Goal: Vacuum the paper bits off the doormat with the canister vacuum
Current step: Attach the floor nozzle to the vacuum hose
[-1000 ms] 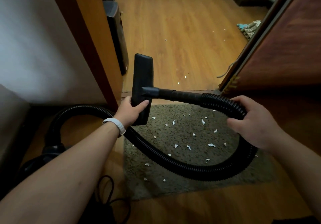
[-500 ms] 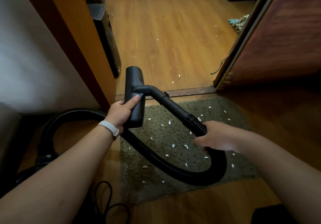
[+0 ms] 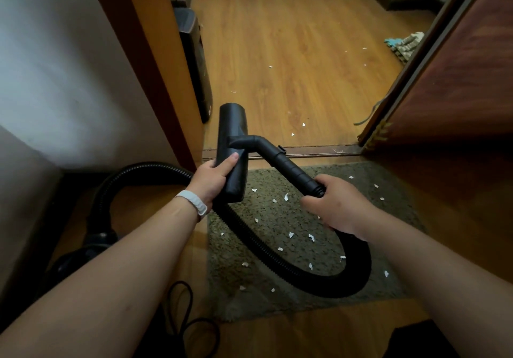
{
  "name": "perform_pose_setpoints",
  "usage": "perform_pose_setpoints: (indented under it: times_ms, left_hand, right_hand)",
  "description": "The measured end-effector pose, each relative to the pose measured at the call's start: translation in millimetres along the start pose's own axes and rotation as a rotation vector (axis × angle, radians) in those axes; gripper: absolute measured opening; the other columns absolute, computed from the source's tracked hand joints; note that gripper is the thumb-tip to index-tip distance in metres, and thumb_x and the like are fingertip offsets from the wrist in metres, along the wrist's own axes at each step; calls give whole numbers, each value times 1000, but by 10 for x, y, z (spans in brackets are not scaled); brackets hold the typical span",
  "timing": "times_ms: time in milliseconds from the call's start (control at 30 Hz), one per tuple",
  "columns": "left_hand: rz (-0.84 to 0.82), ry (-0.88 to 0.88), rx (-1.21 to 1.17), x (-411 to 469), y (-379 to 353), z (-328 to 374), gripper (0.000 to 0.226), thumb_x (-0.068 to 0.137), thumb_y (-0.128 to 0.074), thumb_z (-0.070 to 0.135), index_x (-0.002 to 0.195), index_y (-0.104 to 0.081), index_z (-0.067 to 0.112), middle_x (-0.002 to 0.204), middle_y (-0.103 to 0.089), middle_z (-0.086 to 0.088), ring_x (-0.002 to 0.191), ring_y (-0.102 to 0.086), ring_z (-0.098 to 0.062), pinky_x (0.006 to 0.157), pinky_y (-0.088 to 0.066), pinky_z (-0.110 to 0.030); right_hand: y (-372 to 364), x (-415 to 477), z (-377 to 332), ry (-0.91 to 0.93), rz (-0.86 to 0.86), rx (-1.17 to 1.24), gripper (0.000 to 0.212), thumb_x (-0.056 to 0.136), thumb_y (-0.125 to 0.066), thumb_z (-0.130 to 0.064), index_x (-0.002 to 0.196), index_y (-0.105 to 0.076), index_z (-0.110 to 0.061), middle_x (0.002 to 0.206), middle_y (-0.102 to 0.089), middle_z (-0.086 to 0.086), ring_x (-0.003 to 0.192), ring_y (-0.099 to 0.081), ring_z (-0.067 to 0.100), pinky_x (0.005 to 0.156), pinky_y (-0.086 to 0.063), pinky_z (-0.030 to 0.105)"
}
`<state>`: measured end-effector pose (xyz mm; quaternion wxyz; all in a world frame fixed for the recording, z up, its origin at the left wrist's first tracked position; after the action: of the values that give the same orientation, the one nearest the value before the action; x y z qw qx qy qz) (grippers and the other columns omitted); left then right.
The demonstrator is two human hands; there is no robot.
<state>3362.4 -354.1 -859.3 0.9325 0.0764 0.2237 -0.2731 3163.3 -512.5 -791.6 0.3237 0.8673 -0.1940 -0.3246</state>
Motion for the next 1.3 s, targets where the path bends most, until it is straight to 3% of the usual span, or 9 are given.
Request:
perform_pose_setpoints:
  times_ms: [233,333,433,567,700,800,933,1100,1300]
  left_hand:
    - [96,-109,406,-289,581,230,77,81,-67,59,140,-43,15,123,-60,-2,102,-64,-18,93,-53,-42]
    - [150,-192,506,-567,942,306,58,85,-68,51,131,-53,18,113,-62,3,100,-63,-15,82,-52,-29]
    - [250,-233,634,-901,1373,207,39,87,-68,43,119,-60,22,106,-63,6,98,-59,-12,81,-45,-28]
    - [352,-173,550,-1343,1971,-140,32,87,-71,34,115,-64,20,104,-66,1,96,-63,-16,79,-49,-26]
    - [373,-65,525,-1755,2385,-536,32,89,-70,28,119,-61,19,109,-65,2,96,-62,-7,93,-50,-32]
    - [390,-53,508,-2003,2506,-742,34,92,-67,25,123,-58,18,116,-61,2,100,-59,-7,93,-49,-30]
    - [436,-50,578,-2173,2645,-965,50,90,-68,35,135,-50,21,130,-52,1,118,-50,-16,99,-44,-35]
    - [261,51,706,-2219,2780,-1353,94,76,-77,49,151,-28,23,155,-30,2,140,-33,-18,112,-32,-35]
    - [93,81,1267,-2113,2889,-1666,132,57,-78,70,155,2,33,162,19,4,150,-4,-27,120,-20,-45]
  right_hand:
    - [-90,-37,-180,114,45,-138,18,82,-69,-34,98,-60,-31,75,-62,-2,61,-60,16,51,-41,26]
    - [-162,-89,-305,164,36,-181,21,82,-70,-35,100,-60,-37,75,-63,-3,61,-62,16,50,-40,24]
    - [-265,-141,-446,244,7,-184,20,83,-71,-32,99,-60,-36,71,-62,-1,56,-61,17,50,-40,23]
    - [-434,-192,-596,330,-8,-236,16,83,-71,-33,94,-60,-32,70,-63,2,58,-62,19,51,-39,24]
    - [-630,-243,-753,402,-41,-283,16,85,-72,-32,94,-60,-28,72,-63,4,62,-62,20,52,-41,26]
    - [-813,-271,-894,441,-80,-313,18,86,-71,-33,99,-61,-26,73,-63,4,62,-61,20,52,-41,26]
    - [-1023,-283,-1068,479,-104,-316,19,85,-71,-33,98,-60,-26,71,-62,4,61,-62,22,52,-44,27]
    - [-1208,-249,-1181,493,-121,-328,20,85,-71,-31,100,-61,-22,74,-62,6,61,-62,22,51,-44,27]
    - [-1342,-173,-1206,476,-142,-335,19,85,-71,-28,99,-61,-21,74,-64,8,58,-63,24,49,-48,29]
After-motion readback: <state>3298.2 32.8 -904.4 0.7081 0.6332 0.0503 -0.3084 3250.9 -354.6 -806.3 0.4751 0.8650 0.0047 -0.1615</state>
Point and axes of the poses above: each hand's wrist, its own x-axis towards the middle knuckle, its own y-axis out of the back of the hand, z = x × y, the point moved 1 cm from there along x, towards the middle knuckle
